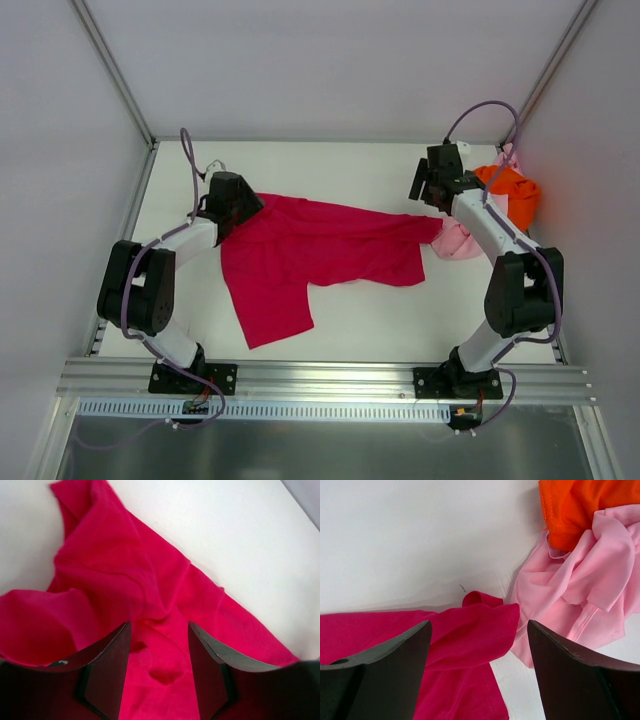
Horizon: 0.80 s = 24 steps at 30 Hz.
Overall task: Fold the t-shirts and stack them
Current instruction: Fold the flattened tshirt in 1/3 of the way
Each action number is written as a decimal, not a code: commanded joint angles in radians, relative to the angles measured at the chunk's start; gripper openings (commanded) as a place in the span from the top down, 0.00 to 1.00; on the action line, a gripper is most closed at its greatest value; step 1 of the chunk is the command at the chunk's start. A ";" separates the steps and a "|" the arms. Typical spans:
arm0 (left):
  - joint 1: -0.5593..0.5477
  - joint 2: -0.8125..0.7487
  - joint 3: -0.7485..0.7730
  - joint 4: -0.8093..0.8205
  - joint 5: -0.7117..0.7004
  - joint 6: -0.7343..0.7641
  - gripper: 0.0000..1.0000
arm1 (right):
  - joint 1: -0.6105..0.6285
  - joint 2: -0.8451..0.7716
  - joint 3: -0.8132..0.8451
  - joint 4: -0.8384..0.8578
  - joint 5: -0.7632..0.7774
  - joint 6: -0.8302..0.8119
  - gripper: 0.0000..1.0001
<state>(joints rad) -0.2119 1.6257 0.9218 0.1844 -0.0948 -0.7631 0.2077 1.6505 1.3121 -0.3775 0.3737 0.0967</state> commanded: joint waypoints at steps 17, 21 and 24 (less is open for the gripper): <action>-0.099 0.071 0.084 -0.030 -0.053 0.108 0.52 | 0.024 -0.208 -0.054 0.052 0.004 -0.032 0.20; -0.107 0.100 0.091 -0.036 -0.054 0.104 0.52 | 0.033 -0.259 -0.059 0.051 0.002 -0.034 0.19; -0.110 0.109 0.088 -0.034 -0.051 0.102 0.54 | 0.035 -0.290 -0.060 0.048 0.005 -0.043 0.20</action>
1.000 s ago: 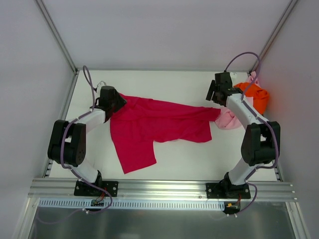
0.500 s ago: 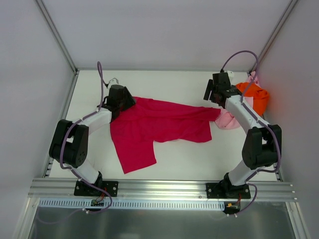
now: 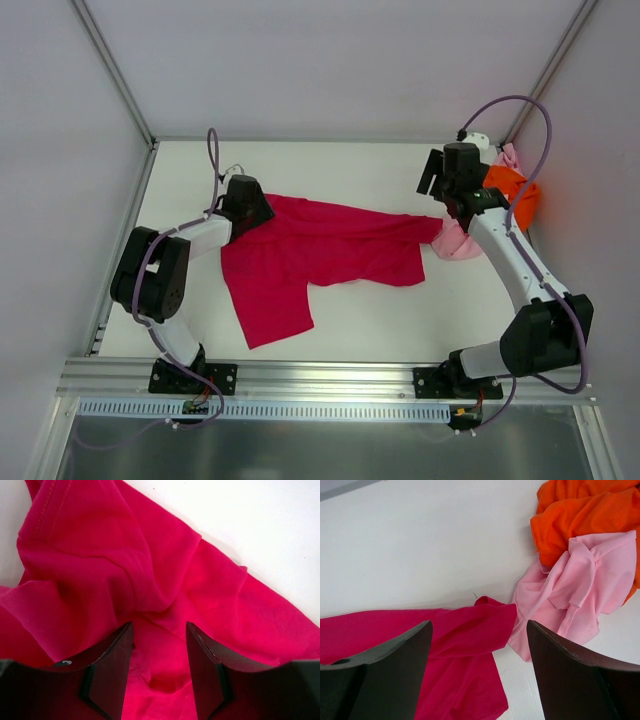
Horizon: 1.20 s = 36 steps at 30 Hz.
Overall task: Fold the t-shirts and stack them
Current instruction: Fold the flattened tshirt in 1/3 of the way
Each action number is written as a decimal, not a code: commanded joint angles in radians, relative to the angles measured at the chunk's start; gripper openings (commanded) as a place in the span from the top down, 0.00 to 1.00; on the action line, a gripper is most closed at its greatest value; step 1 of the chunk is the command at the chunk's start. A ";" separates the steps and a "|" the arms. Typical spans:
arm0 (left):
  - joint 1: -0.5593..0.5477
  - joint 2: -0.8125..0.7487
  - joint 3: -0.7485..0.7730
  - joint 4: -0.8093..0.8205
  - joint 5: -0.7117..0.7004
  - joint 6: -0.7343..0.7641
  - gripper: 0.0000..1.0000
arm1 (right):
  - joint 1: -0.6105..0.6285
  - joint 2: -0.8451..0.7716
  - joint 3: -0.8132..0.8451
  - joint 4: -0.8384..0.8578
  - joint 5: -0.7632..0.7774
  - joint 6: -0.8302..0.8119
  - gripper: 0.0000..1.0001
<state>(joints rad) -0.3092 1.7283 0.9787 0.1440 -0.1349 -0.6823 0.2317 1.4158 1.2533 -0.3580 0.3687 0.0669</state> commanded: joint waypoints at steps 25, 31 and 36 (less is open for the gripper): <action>-0.263 -0.411 -0.236 -0.049 -0.246 -0.037 0.55 | 0.057 -0.012 0.015 0.013 -0.005 0.008 0.21; -0.251 -0.165 -0.043 -0.063 -0.262 0.012 0.55 | 0.058 -0.048 0.023 -0.001 0.016 -0.032 0.20; -0.228 -0.031 0.015 -0.066 -0.229 -0.023 0.56 | 0.058 -0.080 0.009 -0.001 0.006 -0.047 0.20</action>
<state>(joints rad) -0.5610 1.6539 0.9550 0.0891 -0.3592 -0.6971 0.2832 1.3972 1.2526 -0.3653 0.3634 0.0391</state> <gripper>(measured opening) 0.451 0.799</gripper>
